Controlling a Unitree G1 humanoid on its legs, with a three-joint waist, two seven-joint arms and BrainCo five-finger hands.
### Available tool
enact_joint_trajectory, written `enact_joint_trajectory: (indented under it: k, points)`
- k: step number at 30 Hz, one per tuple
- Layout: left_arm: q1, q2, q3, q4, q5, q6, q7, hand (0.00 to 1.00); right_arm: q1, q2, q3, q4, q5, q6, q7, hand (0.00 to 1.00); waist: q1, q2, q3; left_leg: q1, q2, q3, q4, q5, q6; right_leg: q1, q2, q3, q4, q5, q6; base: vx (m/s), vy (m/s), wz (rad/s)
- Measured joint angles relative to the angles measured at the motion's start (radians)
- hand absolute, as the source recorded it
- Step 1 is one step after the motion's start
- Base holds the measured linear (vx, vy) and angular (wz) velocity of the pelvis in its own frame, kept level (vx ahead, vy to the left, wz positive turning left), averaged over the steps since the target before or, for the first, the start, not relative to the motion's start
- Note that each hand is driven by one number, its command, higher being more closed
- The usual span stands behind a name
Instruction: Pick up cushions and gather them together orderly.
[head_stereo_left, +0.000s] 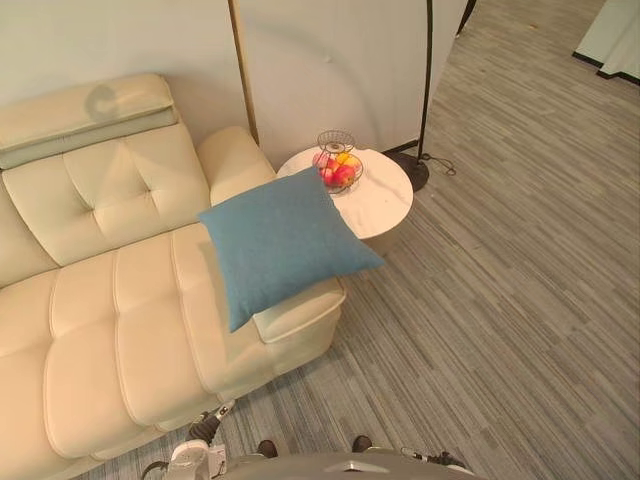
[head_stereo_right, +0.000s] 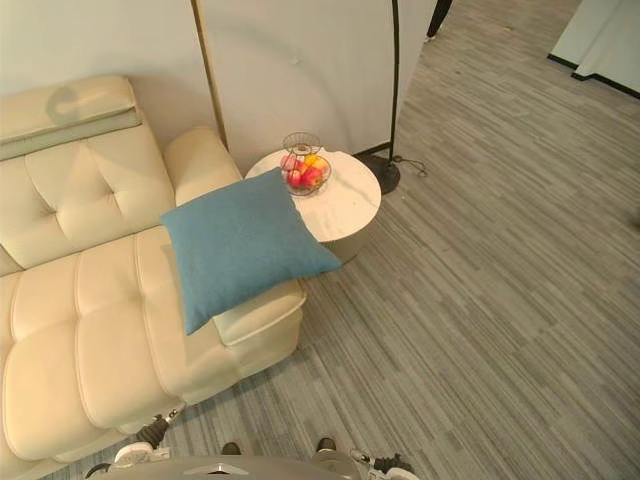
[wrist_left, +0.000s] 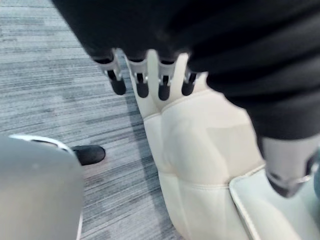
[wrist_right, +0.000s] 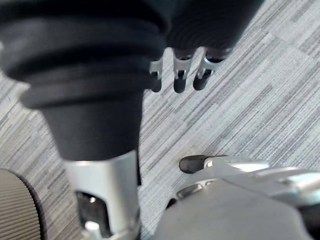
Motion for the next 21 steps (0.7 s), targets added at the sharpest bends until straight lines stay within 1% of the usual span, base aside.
enact_joint_trajectory:
  k: [3, 6, 8, 9, 10, 11, 12, 13, 14, 15, 16, 17, 18, 19, 20, 21]
  points:
    - [0.005, 0.009, 0.0, -0.001, -0.008, 0.0, 0.001, 0.0, -0.037, 0.0, 0.001, 0.0, -0.001, -0.001, 0.0, 0.0, 0.0, -0.007, 0.004, 0.002, 0.001, -0.004, 0.0, 0.0, 0.0, 0.009, 0.002, 0.001, -0.004, -0.001, -0.002, 0.04, -0.004, 0.1]
    - [0.005, 0.014, 0.0, -0.002, -0.02, 0.0, 0.001, 0.0, -0.053, 0.0, 0.003, 0.001, -0.002, -0.001, 0.0, 0.0, 0.01, -0.015, 0.01, 0.008, 0.001, 0.005, 0.0, -0.002, 0.0, 0.008, 0.001, 0.011, 0.005, -0.003, -0.004, -0.04, -0.001, -0.08]
    - [0.006, 0.017, 0.0, -0.004, -0.024, 0.0, 0.002, 0.0, -0.054, 0.0, 0.005, 0.0, -0.004, 0.0, 0.0, 0.0, 0.018, -0.02, 0.016, 0.014, 0.001, 0.028, -0.001, -0.011, 0.007, -0.025, -0.008, 0.036, 0.071, -0.036, -0.003, -0.09, 0.014, -0.28]
    - [0.007, 0.022, 0.0, -0.005, -0.032, 0.0, 0.002, 0.0, -0.055, 0.001, 0.013, 0.0, -0.005, 0.001, 0.0, 0.0, 0.02, -0.03, 0.024, 0.019, -0.009, 0.039, -0.006, -0.023, 0.011, -0.057, -0.031, 0.052, 0.148, -0.08, 0.005, -0.11, 0.038, -0.2]
    - [0.007, 0.027, -0.001, -0.006, -0.038, -0.001, 0.001, 0.0, -0.055, 0.001, 0.028, -0.001, -0.008, 0.002, 0.001, 0.0, 0.015, -0.048, 0.03, 0.021, -0.025, 0.047, -0.006, -0.029, 0.018, -0.096, -0.062, 0.057, 0.229, -0.125, 0.019, -0.1, 0.044, -0.09]
    - [0.007, 0.029, -0.002, -0.008, -0.039, -0.001, 0.001, 0.0, -0.049, 0.001, 0.033, -0.001, -0.009, 0.003, 0.001, 0.0, 0.013, -0.049, 0.03, 0.023, -0.034, 0.049, -0.006, -0.033, 0.022, -0.11, -0.078, 0.059, 0.266, -0.143, 0.03, -0.05, 0.036, 0.07]
    - [0.007, 0.033, -0.003, -0.009, -0.039, -0.001, 0.001, 0.0, -0.035, 0.004, 0.033, -0.001, -0.012, 0.004, 0.001, 0.0, 0.011, -0.063, 0.04, 0.031, -0.051, 0.046, -0.006, -0.042, 0.03, -0.13, -0.102, 0.065, 0.334, -0.163, 0.048, -0.01, 0.007, 0.1]
    - [0.007, 0.033, -0.003, -0.009, -0.039, -0.001, 0.001, 0.0, -0.031, 0.007, 0.032, -0.001, -0.011, 0.004, 0.001, 0.0, 0.01, -0.063, 0.044, 0.035, -0.055, 0.044, -0.006, -0.046, 0.034, -0.138, -0.11, 0.074, 0.362, -0.165, 0.053, 0.01, 0.027, 0.1]
    - [0.007, 0.023, 0.003, -0.01, -0.039, 0.001, 0.003, 0.0, -0.033, 0.008, 0.032, -0.011, -0.008, 0.003, 0.001, 0.0, 0.006, -0.049, 0.062, 0.054, -0.051, 0.035, -0.006, -0.05, 0.042, -0.182, -0.115, 0.116, 0.484, -0.137, 0.058, 0.01, 0.027, 0.13]
    - [0.005, 0.022, 0.004, -0.011, -0.039, 0.004, 0.003, 0.0, -0.033, 0.006, 0.032, -0.021, -0.007, 0.002, 0.003, 0.0, 0.0, -0.04, 0.075, 0.067, -0.038, 0.023, -0.005, -0.053, 0.047, -0.227, -0.11, 0.125, 0.568, -0.118, 0.049, 0.02, 0.032, 0.16]
    - [0.001, 0.021, 0.005, -0.014, -0.039, 0.005, 0.004, 0.0, -0.03, 0.007, 0.033, -0.034, -0.007, 0.003, 0.002, 0.0, -0.004, -0.022, 0.081, 0.071, -0.02, 0.021, -0.004, -0.056, 0.05, -0.246, -0.099, 0.134, 0.59, -0.14, 0.032, 0.04, -0.018, 0.23]
    - [0.0, 0.022, 0.009, -0.016, -0.039, 0.005, 0.004, 0.0, -0.028, 0.01, 0.037, -0.04, -0.008, 0.002, 0.002, 0.0, -0.005, -0.024, 0.081, 0.061, 0.008, 0.015, 0.014, -0.066, 0.044, -0.266, -0.066, 0.141, 0.569, -0.17, 0.026, 0.06, -0.038, 0.29]
    - [-0.005, 0.024, 0.012, -0.018, -0.039, 0.005, 0.004, 0.0, -0.018, 0.018, 0.036, -0.04, -0.008, 0.003, 0.002, 0.0, -0.007, -0.029, 0.083, 0.045, 0.03, -0.006, 0.033, -0.077, 0.038, -0.281, -0.037, 0.142, 0.514, -0.173, 0.026, 0.08, -0.081, 0.37]
    - [-0.012, 0.025, 0.014, -0.017, -0.039, 0.006, 0.004, 0.0, -0.014, 0.024, 0.034, -0.04, -0.008, 0.003, 0.002, 0.0, -0.01, -0.036, 0.085, 0.034, 0.04, -0.021, 0.042, -0.083, 0.031, -0.285, -0.023, 0.151, 0.463, -0.171, 0.026, 0.11, -0.13, 0.54]
    - [-0.024, 0.022, 0.017, -0.017, -0.038, 0.006, 0.004, 0.0, -0.001, 0.036, 0.031, -0.039, -0.012, 0.003, 0.002, 0.0, -0.015, -0.053, 0.083, 0.016, 0.043, -0.049, 0.051, -0.091, 0.019, -0.292, -0.009, 0.188, 0.381, -0.153, 0.028, 0.19, -0.207, 0.65]
    - [-0.03, 0.01, 0.032, -0.017, -0.038, 0.007, 0.003, 0.0, 0.005, 0.047, 0.024, -0.04, -0.009, 0.003, 0.002, 0.0, -0.02, -0.066, 0.083, 0.0, 0.038, -0.073, 0.074, -0.104, 0.001, -0.291, -0.006, 0.225, 0.34, -0.144, 0.017, 0.2, -0.209, 0.64]
